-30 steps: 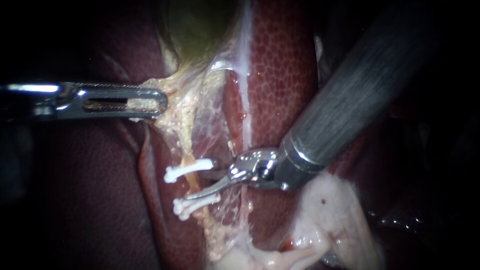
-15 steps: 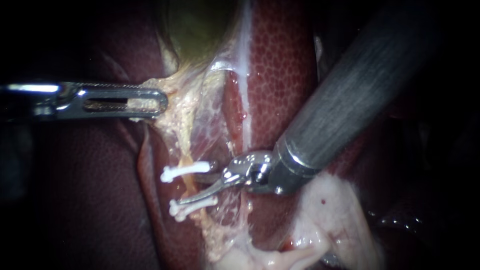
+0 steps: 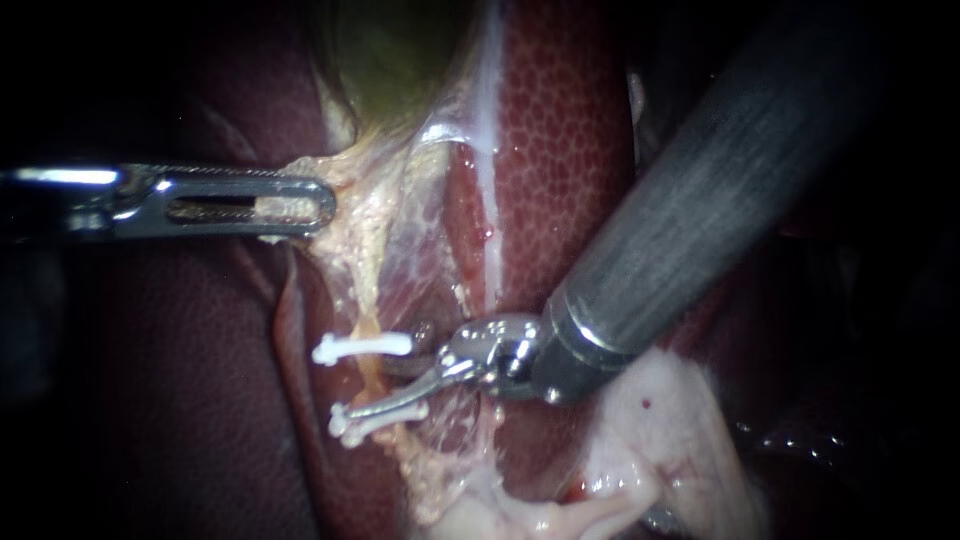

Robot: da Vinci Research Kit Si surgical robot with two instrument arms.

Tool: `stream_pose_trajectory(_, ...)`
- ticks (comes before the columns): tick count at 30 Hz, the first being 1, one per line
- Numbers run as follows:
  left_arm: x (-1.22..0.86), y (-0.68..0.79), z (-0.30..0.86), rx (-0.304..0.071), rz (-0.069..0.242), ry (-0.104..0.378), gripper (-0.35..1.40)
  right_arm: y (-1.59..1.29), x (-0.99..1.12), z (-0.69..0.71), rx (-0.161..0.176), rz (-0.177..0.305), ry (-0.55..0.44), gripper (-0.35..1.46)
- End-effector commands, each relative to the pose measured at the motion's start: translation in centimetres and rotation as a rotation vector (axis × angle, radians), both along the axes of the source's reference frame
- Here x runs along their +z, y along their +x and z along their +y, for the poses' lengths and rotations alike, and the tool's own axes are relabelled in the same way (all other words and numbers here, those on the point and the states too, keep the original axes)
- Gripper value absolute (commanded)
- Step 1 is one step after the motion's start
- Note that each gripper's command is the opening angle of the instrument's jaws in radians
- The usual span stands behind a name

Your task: Go to the cutting position left tube

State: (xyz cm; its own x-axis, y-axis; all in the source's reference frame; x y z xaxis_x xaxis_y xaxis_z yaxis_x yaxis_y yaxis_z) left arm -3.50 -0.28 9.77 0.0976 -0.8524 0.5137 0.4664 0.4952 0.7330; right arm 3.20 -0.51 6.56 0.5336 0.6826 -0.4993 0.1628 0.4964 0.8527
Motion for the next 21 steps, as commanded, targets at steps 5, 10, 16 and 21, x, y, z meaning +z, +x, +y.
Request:
stream_pose_trajectory(5,0.0,0.0,0.0,0.0,0.0,0.0,-0.35,0.03,-0.06,-0.01,-0.016,0.014,0.008,1.33)
stream_pose_trajectory(10,0.0,0.0,0.0,0.0,0.0,0.0,-0.35,0.05,-0.02,0.0,-0.015,0.014,0.007,1.33)
stream_pose_trajectory(16,0.0,0.0,0.0,0.0,0.0,0.0,-0.35,0.08,0.01,0.01,-0.012,0.015,0.008,1.31)
stream_pose_trajectory(21,0.0,0.0,0.0,0.0,0.0,0.0,-0.35,0.16,0.04,0.0,-0.006,0.018,0.008,1.3)
